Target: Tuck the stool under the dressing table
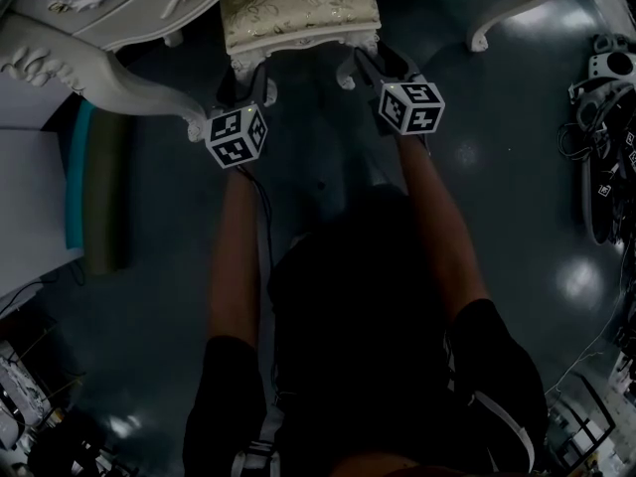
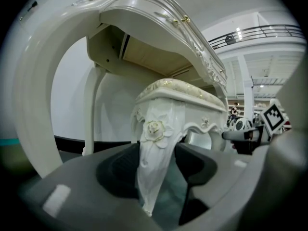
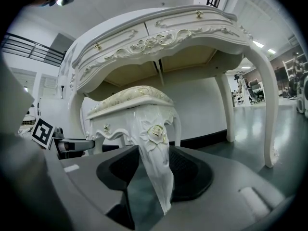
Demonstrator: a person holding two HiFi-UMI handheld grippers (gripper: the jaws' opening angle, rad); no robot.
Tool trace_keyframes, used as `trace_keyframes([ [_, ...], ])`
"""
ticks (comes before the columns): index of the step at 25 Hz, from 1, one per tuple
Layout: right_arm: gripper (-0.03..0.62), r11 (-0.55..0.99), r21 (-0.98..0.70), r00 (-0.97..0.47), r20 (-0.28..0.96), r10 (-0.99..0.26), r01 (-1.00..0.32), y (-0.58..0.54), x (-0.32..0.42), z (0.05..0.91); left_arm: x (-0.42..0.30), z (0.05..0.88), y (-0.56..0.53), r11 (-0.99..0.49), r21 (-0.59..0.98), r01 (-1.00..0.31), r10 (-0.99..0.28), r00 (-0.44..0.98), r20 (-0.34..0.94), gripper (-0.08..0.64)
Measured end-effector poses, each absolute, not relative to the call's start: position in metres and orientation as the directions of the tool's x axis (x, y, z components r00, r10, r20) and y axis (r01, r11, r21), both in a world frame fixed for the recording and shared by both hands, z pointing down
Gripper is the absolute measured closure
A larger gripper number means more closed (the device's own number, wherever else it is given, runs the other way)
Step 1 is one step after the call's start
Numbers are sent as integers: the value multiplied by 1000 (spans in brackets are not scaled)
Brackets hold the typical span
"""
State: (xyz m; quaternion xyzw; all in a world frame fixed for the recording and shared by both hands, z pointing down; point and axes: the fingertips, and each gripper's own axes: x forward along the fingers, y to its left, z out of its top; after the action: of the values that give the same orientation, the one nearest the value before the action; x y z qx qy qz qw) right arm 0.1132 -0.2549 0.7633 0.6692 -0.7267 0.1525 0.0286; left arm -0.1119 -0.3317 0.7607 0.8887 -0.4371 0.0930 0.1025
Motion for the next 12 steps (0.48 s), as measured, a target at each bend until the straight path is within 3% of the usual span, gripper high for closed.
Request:
trace_keyframes([
  [12,378,25,-144,-66,286,-956,-989,-251,112,761,-112,755,-330,-585,114,-803,-753,590,291,304],
])
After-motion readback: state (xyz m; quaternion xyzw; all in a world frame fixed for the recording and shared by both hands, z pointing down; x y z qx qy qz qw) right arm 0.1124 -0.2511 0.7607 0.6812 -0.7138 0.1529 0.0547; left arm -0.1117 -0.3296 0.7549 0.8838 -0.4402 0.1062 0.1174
